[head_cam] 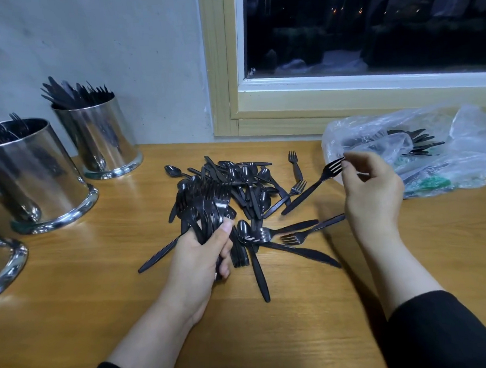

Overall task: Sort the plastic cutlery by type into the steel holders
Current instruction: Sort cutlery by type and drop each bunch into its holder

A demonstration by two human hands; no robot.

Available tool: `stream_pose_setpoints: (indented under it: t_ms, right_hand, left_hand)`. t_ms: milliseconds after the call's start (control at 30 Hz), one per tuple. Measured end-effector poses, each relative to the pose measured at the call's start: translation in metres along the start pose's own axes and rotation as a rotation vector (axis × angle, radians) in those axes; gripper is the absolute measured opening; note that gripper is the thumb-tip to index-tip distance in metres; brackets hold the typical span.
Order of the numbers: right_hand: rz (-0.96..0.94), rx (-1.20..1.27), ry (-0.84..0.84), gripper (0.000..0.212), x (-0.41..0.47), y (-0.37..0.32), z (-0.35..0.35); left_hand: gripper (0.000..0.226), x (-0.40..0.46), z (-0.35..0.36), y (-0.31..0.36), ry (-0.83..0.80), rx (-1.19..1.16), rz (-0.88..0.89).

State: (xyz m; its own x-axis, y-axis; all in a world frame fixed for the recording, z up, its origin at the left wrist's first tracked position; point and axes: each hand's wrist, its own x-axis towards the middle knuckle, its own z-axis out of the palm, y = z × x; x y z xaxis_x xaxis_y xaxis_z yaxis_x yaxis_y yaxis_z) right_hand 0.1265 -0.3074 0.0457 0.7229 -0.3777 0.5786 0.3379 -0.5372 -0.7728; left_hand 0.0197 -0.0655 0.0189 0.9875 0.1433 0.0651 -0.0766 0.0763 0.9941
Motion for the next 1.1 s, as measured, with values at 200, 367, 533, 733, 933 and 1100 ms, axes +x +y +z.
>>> stream_pose_setpoints:
  t_ms: [200, 367, 533, 733, 933, 1100]
  right_hand:
    - [-0.081, 0.164, -0.091, 0.018, -0.005, -0.028, -0.006]
    - [-0.166, 0.228, -0.423, 0.022, -0.04, -0.054, 0.014]
    - [-0.302, 0.181, -0.45, 0.016, -0.076, -0.068, 0.041]
    - [-0.274, 0.146, -0.501, 0.02, -0.065, -0.07, 0.034]
    - [-0.114, -0.454, -0.807, 0.011, -0.009, -0.022, -0.018]
    - [0.002, -0.548, -1.019, 0.018, -0.006, -0.001, -0.034]
  left_hand:
    - [0.04, 0.004, -0.001, -0.007, 0.042, -0.031, 0.017]
    - [0.025, 0.002, 0.002, -0.004, 0.022, -0.029, -0.011]
    - [0.03, -0.002, 0.003, 0.0, -0.07, -0.064, -0.048]
    - [0.035, 0.001, -0.006, -0.004, -0.116, -0.042, -0.015]
    - [0.039, 0.005, -0.006, -0.009, -0.07, -0.012, 0.003]
    - [0.037, 0.004, -0.006, -0.008, -0.04, -0.024, 0.003]
